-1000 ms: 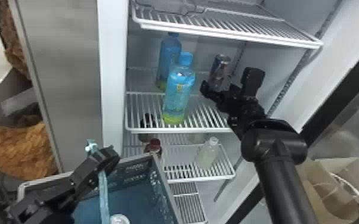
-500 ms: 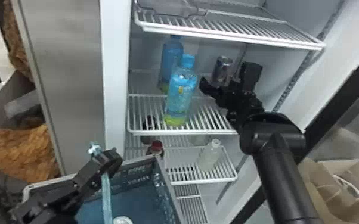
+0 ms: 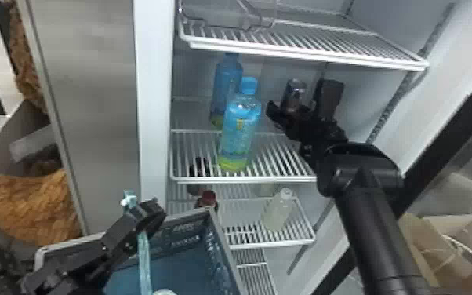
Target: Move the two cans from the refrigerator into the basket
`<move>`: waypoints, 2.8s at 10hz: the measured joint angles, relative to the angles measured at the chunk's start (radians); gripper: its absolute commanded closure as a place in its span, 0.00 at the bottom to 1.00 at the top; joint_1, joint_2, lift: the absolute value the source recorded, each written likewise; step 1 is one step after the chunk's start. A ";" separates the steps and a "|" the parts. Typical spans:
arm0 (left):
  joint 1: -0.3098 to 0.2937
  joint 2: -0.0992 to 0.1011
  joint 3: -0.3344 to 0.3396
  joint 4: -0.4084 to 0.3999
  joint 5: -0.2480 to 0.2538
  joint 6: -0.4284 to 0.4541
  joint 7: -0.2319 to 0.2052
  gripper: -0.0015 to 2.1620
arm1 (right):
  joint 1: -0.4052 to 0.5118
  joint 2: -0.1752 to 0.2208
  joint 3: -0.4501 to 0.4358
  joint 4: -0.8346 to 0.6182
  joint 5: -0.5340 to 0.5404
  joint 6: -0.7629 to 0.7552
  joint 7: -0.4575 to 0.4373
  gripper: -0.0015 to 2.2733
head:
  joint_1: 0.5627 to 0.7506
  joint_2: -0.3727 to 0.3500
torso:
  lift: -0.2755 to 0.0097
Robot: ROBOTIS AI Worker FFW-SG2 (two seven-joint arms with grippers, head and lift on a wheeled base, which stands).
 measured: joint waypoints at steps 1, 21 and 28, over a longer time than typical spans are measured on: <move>-0.002 0.001 -0.002 0.001 0.001 -0.001 0.000 0.56 | -0.008 0.000 0.000 0.006 0.007 0.011 -0.001 0.56 | 0.28 0.13 | 0.84; 0.025 -0.002 0.001 0.002 0.009 -0.006 -0.008 0.56 | 0.663 -0.070 0.014 -0.924 -0.210 0.213 -0.044 0.57 | 0.70 0.22 | 0.84; 0.025 -0.003 -0.003 0.002 0.009 -0.010 -0.008 0.56 | 0.884 -0.084 0.035 -1.210 -0.364 0.305 -0.055 0.57 | 0.70 0.32 | 0.84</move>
